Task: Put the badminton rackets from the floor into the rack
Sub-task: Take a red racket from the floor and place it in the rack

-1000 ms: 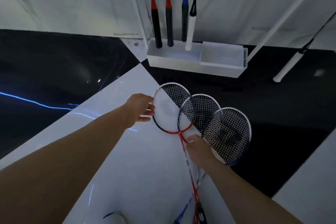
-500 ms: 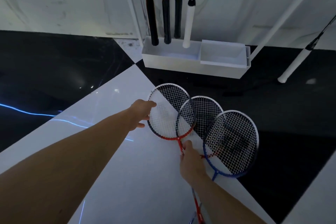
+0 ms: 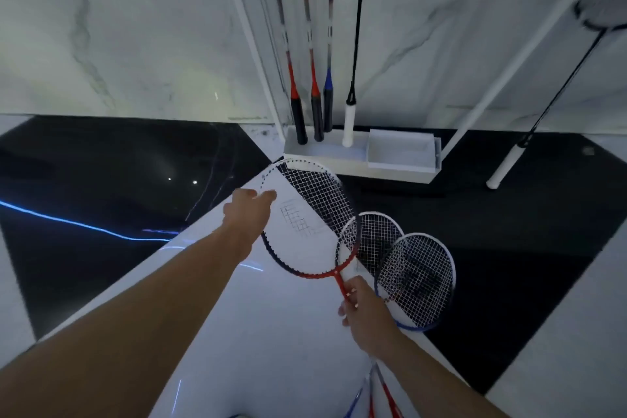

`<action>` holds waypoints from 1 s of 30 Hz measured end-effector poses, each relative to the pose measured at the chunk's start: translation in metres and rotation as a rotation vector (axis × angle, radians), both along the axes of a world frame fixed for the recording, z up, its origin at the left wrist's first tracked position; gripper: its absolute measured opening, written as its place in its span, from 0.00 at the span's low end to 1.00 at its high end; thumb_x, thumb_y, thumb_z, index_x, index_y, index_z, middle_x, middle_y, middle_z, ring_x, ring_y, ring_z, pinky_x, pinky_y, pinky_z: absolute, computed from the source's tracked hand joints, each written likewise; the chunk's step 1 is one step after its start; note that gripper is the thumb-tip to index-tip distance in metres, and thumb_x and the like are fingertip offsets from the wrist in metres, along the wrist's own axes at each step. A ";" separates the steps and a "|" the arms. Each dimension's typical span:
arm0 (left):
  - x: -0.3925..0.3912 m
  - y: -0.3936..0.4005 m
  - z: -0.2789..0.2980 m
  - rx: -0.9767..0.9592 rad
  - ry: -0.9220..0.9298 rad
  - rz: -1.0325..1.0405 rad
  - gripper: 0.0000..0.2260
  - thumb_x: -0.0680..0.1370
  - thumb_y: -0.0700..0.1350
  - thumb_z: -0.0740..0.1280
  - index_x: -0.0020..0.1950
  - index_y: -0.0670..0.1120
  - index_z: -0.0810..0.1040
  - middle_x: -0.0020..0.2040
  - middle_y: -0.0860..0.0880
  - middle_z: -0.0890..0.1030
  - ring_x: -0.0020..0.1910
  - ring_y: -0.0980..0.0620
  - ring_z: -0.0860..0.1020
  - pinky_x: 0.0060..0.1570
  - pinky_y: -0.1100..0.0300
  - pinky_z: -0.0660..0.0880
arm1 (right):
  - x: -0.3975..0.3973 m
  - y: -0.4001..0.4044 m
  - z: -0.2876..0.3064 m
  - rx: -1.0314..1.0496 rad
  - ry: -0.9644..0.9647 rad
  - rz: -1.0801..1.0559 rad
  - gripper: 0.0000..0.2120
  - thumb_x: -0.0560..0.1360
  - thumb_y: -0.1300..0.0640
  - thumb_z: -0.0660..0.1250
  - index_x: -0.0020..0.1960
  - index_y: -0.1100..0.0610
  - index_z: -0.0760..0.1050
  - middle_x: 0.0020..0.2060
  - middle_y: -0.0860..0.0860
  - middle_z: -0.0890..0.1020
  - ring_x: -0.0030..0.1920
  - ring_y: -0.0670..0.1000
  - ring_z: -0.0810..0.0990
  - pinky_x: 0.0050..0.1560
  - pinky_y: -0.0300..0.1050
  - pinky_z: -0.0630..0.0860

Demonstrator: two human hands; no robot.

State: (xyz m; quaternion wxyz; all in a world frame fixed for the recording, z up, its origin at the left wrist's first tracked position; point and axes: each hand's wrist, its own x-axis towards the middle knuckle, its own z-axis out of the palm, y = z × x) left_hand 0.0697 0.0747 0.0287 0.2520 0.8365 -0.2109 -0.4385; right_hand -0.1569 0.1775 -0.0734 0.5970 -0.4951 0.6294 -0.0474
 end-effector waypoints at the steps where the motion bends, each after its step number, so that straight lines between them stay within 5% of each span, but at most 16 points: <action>1: -0.001 0.001 0.018 -0.011 -0.052 -0.012 0.23 0.80 0.53 0.69 0.69 0.40 0.75 0.66 0.36 0.76 0.61 0.37 0.78 0.60 0.44 0.75 | 0.000 -0.001 0.017 -0.013 -0.012 0.000 0.10 0.80 0.70 0.56 0.54 0.60 0.71 0.40 0.56 0.78 0.40 0.51 0.75 0.38 0.41 0.73; 5: -0.002 0.002 0.096 -0.174 -0.075 -0.009 0.30 0.79 0.52 0.72 0.77 0.47 0.66 0.59 0.46 0.80 0.47 0.50 0.79 0.45 0.58 0.74 | -0.007 -0.010 0.099 -0.103 0.022 0.031 0.07 0.81 0.70 0.56 0.56 0.66 0.70 0.39 0.59 0.76 0.39 0.52 0.73 0.35 0.36 0.72; 8: 0.000 -0.004 0.154 -0.238 -0.194 -0.068 0.30 0.77 0.54 0.73 0.77 0.49 0.68 0.66 0.44 0.76 0.58 0.47 0.77 0.58 0.53 0.74 | -0.011 -0.019 0.162 -0.137 0.022 0.032 0.08 0.82 0.67 0.59 0.55 0.57 0.72 0.44 0.55 0.80 0.42 0.50 0.79 0.42 0.40 0.75; 11: -0.004 -0.013 0.210 -0.283 -0.127 -0.155 0.26 0.77 0.57 0.72 0.73 0.51 0.74 0.63 0.44 0.78 0.62 0.45 0.78 0.65 0.44 0.76 | -0.015 -0.024 0.217 -0.170 0.033 0.095 0.11 0.82 0.66 0.58 0.49 0.52 0.72 0.41 0.47 0.78 0.37 0.39 0.76 0.38 0.30 0.71; 16: -0.010 -0.025 0.303 -0.409 0.006 -0.306 0.08 0.79 0.56 0.71 0.51 0.53 0.81 0.43 0.54 0.86 0.48 0.47 0.85 0.42 0.56 0.82 | -0.021 -0.033 0.298 -0.232 0.119 0.159 0.12 0.84 0.61 0.55 0.46 0.49 0.70 0.39 0.45 0.76 0.36 0.41 0.72 0.40 0.34 0.68; 19: -0.009 -0.028 0.378 -0.523 -0.001 -0.475 0.06 0.80 0.52 0.71 0.46 0.52 0.79 0.38 0.60 0.84 0.35 0.62 0.82 0.33 0.66 0.80 | -0.020 -0.043 0.362 -0.261 0.163 0.141 0.11 0.85 0.58 0.56 0.46 0.48 0.71 0.38 0.43 0.77 0.36 0.39 0.73 0.39 0.31 0.70; 21: -0.017 -0.025 0.402 -0.576 -0.009 -0.594 0.03 0.82 0.50 0.68 0.50 0.53 0.78 0.41 0.62 0.83 0.35 0.64 0.81 0.32 0.72 0.75 | -0.027 -0.048 0.379 -0.274 0.165 0.096 0.09 0.85 0.54 0.57 0.50 0.50 0.74 0.42 0.47 0.82 0.41 0.44 0.79 0.44 0.37 0.74; 25: -0.015 -0.023 0.477 -0.719 0.002 -0.801 0.10 0.83 0.48 0.65 0.65 0.55 0.73 0.44 0.53 0.83 0.35 0.57 0.81 0.33 0.66 0.77 | -0.040 -0.069 0.442 -0.311 0.156 0.065 0.13 0.85 0.51 0.57 0.54 0.54 0.79 0.49 0.52 0.86 0.51 0.53 0.84 0.56 0.50 0.79; 27: -0.011 -0.022 0.515 -0.745 0.038 -0.846 0.14 0.83 0.46 0.66 0.67 0.58 0.69 0.43 0.51 0.82 0.33 0.53 0.80 0.33 0.60 0.78 | -0.047 -0.077 0.472 -0.380 0.159 0.012 0.10 0.84 0.52 0.60 0.48 0.50 0.78 0.45 0.52 0.85 0.44 0.52 0.84 0.48 0.47 0.79; 30: -0.007 -0.019 0.564 -0.819 0.035 -0.843 0.12 0.84 0.45 0.64 0.64 0.59 0.69 0.43 0.51 0.82 0.36 0.43 0.80 0.32 0.48 0.79 | -0.053 -0.097 0.512 -0.520 0.173 -0.085 0.10 0.84 0.51 0.60 0.46 0.41 0.76 0.42 0.46 0.82 0.33 0.36 0.78 0.36 0.33 0.70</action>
